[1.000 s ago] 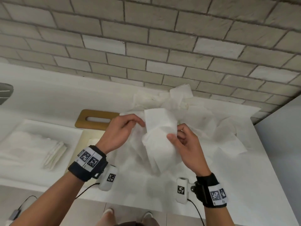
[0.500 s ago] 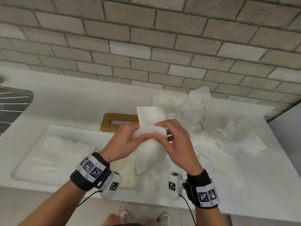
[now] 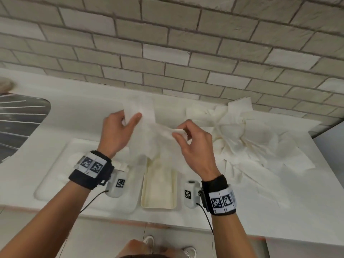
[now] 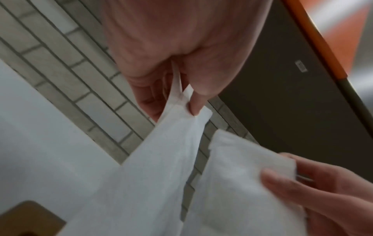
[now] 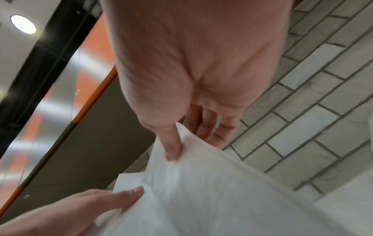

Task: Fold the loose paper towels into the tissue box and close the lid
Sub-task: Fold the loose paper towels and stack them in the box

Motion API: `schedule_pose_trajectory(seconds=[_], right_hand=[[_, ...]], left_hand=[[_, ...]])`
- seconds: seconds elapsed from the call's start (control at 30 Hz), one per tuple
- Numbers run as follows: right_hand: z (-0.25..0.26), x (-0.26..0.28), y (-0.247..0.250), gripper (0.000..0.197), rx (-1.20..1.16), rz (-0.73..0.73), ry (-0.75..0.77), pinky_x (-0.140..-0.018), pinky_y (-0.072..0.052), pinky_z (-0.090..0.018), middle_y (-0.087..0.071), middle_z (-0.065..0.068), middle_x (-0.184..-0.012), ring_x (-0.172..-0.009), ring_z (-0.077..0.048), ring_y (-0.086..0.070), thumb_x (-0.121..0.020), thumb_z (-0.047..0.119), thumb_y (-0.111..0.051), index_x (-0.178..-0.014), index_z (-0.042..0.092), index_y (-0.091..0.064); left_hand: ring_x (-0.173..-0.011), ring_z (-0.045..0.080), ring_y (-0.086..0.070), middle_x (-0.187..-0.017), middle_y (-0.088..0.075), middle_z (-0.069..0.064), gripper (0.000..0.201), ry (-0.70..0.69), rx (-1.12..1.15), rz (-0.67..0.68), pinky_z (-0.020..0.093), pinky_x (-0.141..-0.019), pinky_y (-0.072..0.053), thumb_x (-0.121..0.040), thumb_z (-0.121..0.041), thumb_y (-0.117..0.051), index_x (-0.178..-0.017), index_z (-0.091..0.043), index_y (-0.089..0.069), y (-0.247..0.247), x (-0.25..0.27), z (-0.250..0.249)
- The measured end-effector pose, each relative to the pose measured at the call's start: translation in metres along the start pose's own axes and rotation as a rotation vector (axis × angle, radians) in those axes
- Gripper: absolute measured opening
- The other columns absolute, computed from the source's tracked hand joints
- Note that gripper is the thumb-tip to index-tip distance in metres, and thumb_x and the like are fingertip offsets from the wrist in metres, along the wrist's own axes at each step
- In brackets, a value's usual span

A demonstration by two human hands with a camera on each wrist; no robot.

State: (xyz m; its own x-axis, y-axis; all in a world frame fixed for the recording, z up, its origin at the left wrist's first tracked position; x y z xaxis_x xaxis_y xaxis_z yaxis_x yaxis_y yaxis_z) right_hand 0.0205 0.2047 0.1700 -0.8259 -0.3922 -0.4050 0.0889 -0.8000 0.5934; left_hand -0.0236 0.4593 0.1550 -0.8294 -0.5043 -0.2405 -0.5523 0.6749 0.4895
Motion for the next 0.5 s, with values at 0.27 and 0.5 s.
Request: schedule_pose_trajectory(seconds=[0.27, 0.5], right_hand=[[-0.012, 0.063, -0.055, 0.028, 0.272, 0.261, 0.244, -0.082, -0.061, -0.028, -0.062, 0.006, -0.121, -0.091, -0.017, -0.07, -0.099, 0.0, -0.067, -0.119, 0.021, -0.069], [-0.061, 0.121, -0.114, 0.039, 0.724, 0.705, 0.143, -0.079, -0.053, -0.033, -0.061, 0.008, -0.07, -0.053, -0.025, -0.058, -0.061, -0.002, -0.079, -0.081, 0.026, -0.06]], left_hand=[[-0.099, 0.012, -0.075, -0.105, -0.08, -0.01, 0.029, 0.137, 0.156, -0.014, 0.041, -0.083, -0.062, -0.092, -0.045, -0.081, -0.109, -0.021, -0.079, 0.047, 0.002, 0.033], [-0.096, 0.006, -0.076, -0.103, -0.081, -0.012, 0.029, 0.152, 0.183, 0.111, 0.038, -0.079, -0.063, -0.09, -0.045, -0.081, -0.108, -0.021, -0.081, 0.038, 0.02, 0.042]])
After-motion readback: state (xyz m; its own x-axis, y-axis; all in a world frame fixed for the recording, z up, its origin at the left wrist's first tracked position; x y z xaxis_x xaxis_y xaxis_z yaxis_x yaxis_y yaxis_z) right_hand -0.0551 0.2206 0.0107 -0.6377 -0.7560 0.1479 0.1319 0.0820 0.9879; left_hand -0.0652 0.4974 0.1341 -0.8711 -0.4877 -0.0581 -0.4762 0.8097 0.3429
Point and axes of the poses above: each hand's wrist, its own x-axis away from the middle knuckle, its own y-axis out of the back of the hand, z = x × y, the point moved 3 cm from there along -x, towards the middle knuckle
